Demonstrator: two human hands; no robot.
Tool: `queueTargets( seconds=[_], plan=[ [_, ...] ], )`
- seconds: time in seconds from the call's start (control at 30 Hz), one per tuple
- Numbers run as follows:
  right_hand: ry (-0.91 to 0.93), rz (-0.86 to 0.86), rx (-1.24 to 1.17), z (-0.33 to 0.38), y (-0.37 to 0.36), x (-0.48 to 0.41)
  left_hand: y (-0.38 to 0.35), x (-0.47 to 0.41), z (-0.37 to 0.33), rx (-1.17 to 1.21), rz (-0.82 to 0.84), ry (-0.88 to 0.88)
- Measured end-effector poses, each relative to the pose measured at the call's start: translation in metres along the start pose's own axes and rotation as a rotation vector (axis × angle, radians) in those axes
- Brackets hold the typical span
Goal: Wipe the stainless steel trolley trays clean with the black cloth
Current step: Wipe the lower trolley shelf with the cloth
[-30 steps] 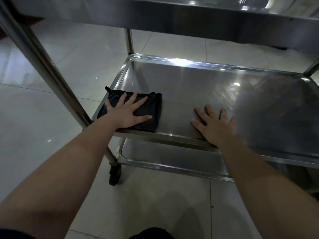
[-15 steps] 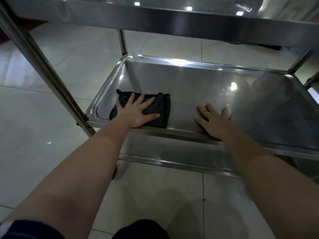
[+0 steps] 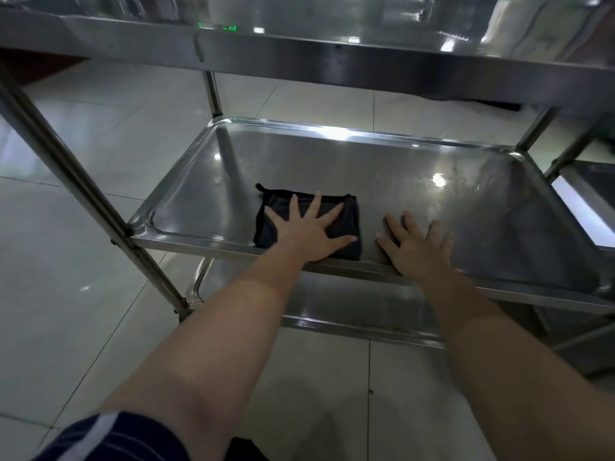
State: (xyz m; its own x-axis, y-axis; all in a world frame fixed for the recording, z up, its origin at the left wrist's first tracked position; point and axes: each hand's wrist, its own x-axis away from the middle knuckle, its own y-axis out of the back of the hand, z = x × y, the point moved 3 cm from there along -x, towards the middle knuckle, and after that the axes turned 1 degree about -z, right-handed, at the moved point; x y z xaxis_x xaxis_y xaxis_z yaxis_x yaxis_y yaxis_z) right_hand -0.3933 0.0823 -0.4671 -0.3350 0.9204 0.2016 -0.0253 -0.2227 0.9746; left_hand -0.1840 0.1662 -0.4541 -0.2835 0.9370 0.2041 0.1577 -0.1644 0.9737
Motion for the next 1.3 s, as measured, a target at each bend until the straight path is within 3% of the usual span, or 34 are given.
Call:
queueTargets(
  seconds=[0.2,0.33,0.43,0.8,1.1,1.3],
  plan=[
    [0.015,0.0,-0.055,0.019,0.007,0.003,0.001,0.001,0.034,0.045,-0.04,0.003],
    [0.206,-0.138,-0.168,0.095,0.024,-0.004,0.002,0.007,0.039,0.034,-0.057,0.004],
    [0.25,-0.072,-0.376,0.139,0.02,-0.006,-0.001,0.013,0.052,0.044,-0.084,0.004],
    [0.271,-0.052,0.059,0.145,-0.006,-0.008,0.01,0.029,0.216,0.098,-0.026,0.14],
    [0.258,-0.095,0.037,0.145,-0.014,-0.016,0.035,-0.036,0.218,0.074,-0.074,0.137],
    [0.253,-0.079,0.043,0.143,-0.013,-0.013,0.026,-0.029,0.191,0.084,-0.037,0.106]
  ],
)
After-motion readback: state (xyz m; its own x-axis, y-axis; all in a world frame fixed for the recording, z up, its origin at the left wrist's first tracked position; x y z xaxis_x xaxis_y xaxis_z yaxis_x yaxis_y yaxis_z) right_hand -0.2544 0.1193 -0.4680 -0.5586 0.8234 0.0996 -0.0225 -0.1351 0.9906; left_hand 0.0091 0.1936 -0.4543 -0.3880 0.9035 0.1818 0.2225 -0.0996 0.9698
